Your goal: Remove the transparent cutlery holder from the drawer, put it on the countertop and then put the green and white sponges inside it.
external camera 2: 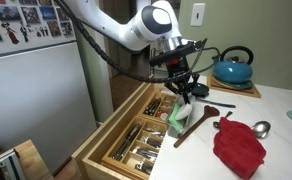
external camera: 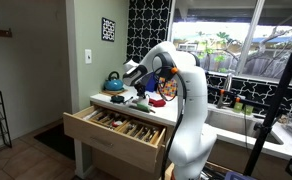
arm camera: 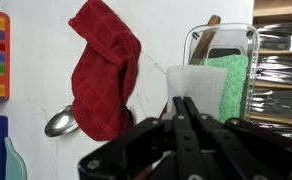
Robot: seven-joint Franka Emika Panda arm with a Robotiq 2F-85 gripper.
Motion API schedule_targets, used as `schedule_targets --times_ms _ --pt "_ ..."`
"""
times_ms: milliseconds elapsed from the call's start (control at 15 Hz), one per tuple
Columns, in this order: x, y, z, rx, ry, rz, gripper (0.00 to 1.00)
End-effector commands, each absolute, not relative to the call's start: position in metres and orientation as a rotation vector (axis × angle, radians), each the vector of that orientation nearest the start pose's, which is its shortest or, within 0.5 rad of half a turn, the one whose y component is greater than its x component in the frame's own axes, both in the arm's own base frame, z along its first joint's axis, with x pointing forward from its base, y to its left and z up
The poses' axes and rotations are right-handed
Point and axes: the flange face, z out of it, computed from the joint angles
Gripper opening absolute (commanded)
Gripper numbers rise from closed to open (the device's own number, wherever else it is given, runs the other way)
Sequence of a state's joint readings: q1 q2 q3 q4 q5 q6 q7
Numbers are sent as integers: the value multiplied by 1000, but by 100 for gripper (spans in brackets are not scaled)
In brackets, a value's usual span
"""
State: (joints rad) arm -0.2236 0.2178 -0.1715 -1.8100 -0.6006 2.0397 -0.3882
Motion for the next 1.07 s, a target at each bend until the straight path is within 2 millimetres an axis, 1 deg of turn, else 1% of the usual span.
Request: schedule_targets --times_ms 0,67,133,200,333,400,467,800,867,1000 --pt "554 -260 421 2538 344 -235 1" --pt "555 -260 418 2545 345 -233 1" --pt "555 -258 416 2556 346 -225 29" --pt "555 -257 417 2563 351 -208 29" --pt "554 -255 424 2563 358 -169 43" --pt "553 -256 431 2564 351 -150 51" --pt "553 -256 437 2566 350 -132 58" --pt "543 -260 478 2621 302 -63 95" --pt "541 -260 487 2643 298 -35 100" --pt "537 -259 504 2746 284 41 100"
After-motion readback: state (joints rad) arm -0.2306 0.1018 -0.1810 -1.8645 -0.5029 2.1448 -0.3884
